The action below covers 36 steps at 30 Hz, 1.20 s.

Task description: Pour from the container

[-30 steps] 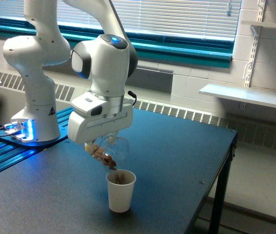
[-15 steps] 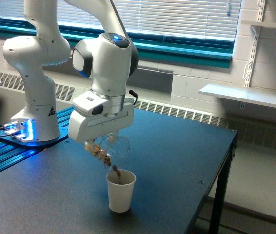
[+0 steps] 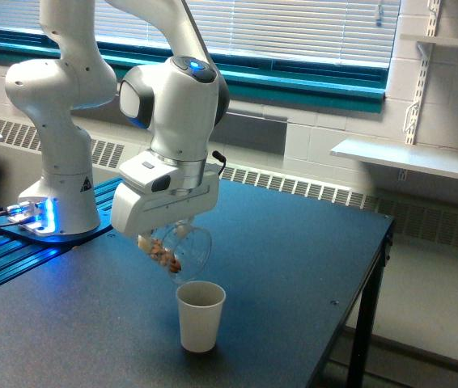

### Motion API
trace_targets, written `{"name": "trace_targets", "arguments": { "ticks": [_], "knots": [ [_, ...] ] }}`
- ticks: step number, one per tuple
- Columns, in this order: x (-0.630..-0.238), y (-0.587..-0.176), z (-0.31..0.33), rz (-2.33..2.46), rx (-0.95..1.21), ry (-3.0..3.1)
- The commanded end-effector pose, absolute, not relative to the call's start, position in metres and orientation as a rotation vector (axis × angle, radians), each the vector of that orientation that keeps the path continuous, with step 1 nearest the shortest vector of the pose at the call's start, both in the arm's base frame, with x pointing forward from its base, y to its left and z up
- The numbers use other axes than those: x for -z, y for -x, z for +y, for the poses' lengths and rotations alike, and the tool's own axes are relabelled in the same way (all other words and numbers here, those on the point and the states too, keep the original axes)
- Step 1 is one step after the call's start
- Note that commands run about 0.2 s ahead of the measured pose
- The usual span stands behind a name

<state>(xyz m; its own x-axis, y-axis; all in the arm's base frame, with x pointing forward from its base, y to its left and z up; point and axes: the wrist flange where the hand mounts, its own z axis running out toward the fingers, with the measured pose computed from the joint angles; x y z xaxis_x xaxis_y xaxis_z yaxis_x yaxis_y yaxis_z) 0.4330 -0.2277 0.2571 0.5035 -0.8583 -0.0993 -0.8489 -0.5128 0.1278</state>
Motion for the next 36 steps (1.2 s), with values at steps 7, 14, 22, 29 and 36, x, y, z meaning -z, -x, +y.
{"name": "trace_targets", "arguments": {
  "ticks": [7,14,22,29,36],
  "knots": [
    [-0.26,-0.434,-0.233,-1.512,0.241,-2.648],
    [-0.261,-0.44,-0.234,-1.505,0.232,-2.65],
    [-0.261,-0.442,-0.237,-1.505,0.246,-2.643],
    [-0.261,-0.441,-0.235,-1.481,0.27,-2.646],
    [-0.262,-0.441,-0.236,-1.473,0.273,-2.637]
  ]
}}
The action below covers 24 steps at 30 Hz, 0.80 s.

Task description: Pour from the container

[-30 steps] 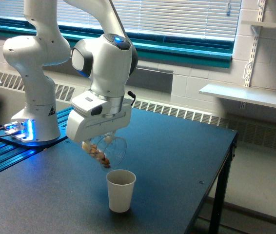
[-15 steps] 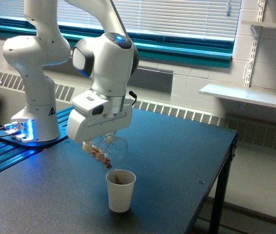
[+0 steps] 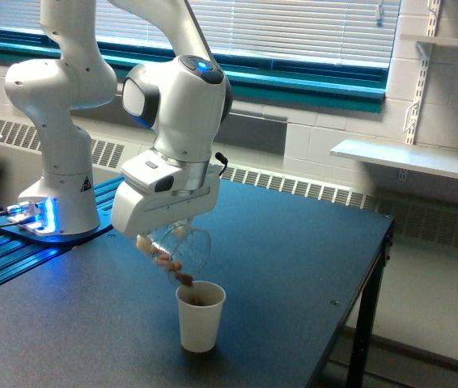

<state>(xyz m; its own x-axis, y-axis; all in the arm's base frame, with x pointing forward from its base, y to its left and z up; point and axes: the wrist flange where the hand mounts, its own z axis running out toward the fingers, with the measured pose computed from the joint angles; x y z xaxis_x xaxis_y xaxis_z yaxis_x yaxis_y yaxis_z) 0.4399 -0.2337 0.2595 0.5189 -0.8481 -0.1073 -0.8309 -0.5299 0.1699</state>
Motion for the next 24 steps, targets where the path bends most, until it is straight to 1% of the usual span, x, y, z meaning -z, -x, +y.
{"name": "trace_targets", "arguments": {
  "ticks": [1,24],
  "knots": [
    [-0.2618,-0.4418,-0.2362,-1.473,0.272,-2.637],
    [-0.2616,-0.4502,-0.2402,-1.465,0.275,-2.623]
  ]
}}
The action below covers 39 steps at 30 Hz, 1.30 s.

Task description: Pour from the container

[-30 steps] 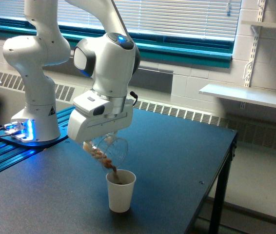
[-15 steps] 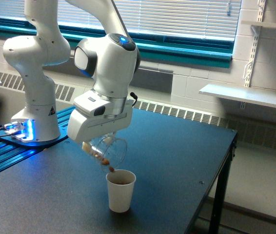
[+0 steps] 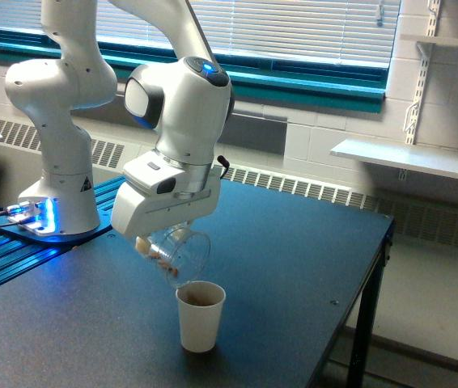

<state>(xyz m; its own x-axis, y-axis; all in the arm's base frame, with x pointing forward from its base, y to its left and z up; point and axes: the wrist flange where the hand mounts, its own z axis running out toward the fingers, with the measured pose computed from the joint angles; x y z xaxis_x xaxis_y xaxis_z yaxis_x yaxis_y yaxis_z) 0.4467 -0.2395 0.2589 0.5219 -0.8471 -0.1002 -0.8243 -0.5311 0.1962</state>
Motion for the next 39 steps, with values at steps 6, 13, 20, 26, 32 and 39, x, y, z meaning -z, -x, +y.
{"name": "trace_targets", "arguments": {
  "ticks": [6,13,20,26,32,39],
  "knots": [
    [-0.264,-0.453,-0.24,-1.463,0.267,-2.626],
    [-0.264,-0.454,-0.239,-1.468,0.266,-2.628],
    [-0.269,-0.457,-0.238,-1.503,0.282,-2.63],
    [-0.268,-0.454,-0.238,-1.546,0.333,-2.617],
    [-0.267,-0.448,-0.236,-1.525,0.355,-2.631],
    [-0.27,-0.446,-0.237,-1.525,0.338,-2.639]
  ]
}}
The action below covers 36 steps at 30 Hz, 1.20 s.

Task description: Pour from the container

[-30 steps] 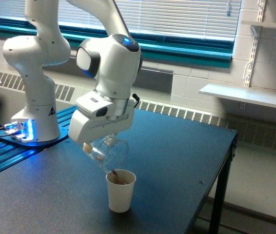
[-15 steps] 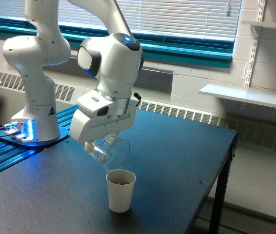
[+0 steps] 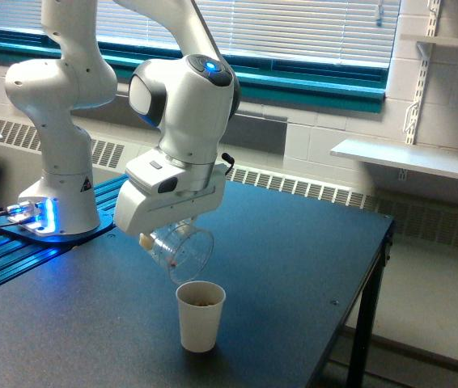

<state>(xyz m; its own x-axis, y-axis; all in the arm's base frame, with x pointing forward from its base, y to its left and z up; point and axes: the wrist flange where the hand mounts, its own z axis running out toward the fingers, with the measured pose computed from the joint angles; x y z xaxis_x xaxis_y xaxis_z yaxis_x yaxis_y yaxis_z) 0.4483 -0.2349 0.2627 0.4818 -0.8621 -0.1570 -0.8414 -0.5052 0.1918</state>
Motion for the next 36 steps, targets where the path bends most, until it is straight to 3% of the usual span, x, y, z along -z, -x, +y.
{"name": "trace_targets", "arguments": {
  "ticks": [1,8,28,36],
  "knots": [
    [-0.273,-0.449,-0.239,-1.542,0.314,-2.635],
    [-0.274,-0.456,-0.256,-1.59,0.238,-2.597],
    [-0.261,-0.445,-0.253,-1.528,0.302,-2.611],
    [-0.259,-0.46,-0.257,-1.541,0.251,-2.625]
  ]
}}
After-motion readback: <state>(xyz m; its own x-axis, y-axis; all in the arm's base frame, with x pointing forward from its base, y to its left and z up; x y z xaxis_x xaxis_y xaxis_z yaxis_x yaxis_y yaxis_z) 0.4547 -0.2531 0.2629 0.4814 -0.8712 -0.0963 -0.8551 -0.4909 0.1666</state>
